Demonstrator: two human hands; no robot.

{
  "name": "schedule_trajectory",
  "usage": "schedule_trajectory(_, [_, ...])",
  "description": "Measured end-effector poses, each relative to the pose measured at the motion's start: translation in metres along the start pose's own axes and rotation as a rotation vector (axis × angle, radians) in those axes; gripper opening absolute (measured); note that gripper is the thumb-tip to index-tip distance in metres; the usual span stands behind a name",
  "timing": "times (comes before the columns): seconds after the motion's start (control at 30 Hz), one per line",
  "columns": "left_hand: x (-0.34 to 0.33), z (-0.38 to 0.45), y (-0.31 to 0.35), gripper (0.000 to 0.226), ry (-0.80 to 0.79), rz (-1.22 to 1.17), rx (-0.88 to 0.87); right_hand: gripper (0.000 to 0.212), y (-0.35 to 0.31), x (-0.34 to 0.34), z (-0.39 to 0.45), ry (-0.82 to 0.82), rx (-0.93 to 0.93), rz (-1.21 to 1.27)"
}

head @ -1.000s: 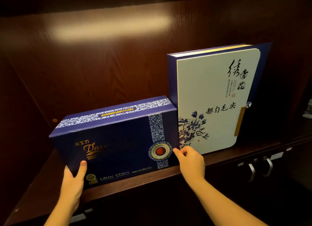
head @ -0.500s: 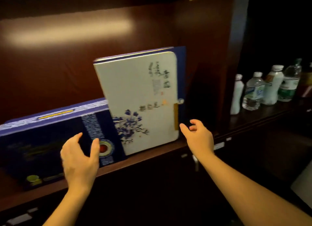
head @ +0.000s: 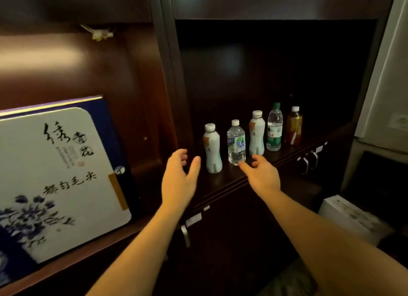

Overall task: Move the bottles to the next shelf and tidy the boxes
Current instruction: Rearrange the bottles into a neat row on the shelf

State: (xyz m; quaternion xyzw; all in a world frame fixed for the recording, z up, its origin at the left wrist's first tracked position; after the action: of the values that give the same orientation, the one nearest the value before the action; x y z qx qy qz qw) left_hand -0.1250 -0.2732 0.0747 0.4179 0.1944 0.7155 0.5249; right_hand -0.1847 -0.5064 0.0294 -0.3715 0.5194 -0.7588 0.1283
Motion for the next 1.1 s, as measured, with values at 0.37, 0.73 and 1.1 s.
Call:
schedule_trajectory(0.37, [-0.127, 0.042, -0.036, 0.066, -0.178, -0.059, 0.181, 0.069, 0.048, 0.005, 0.084, -0.002, -0.103, 0.003])
schedule_trajectory(0.73, [-0.201, 0.107, -0.105, 0.096, 0.046, -0.013, 0.535, 0.078, 0.082, -0.057, 0.195, -0.236, -0.009, 0.099])
schedule_trajectory(1.1, [-0.236, 0.109, -0.118, 0.083, 0.325, 0.175, 0.521, 0.061, 0.106, -0.106, 0.235, -0.467, 0.134, 0.315])
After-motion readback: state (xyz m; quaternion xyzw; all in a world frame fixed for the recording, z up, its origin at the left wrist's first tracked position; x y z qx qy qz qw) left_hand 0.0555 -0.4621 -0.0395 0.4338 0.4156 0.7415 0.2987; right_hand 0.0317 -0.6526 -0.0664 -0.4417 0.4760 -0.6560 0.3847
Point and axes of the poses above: each hand's wrist, its own z-axis towards the middle knuckle, its own x-axis out of the back of the hand, y = z × x, the point moved 4 cm from there along z, towards the middle knuckle, and after that the axes turned 1 degree about -x, right-handed, at the moved point
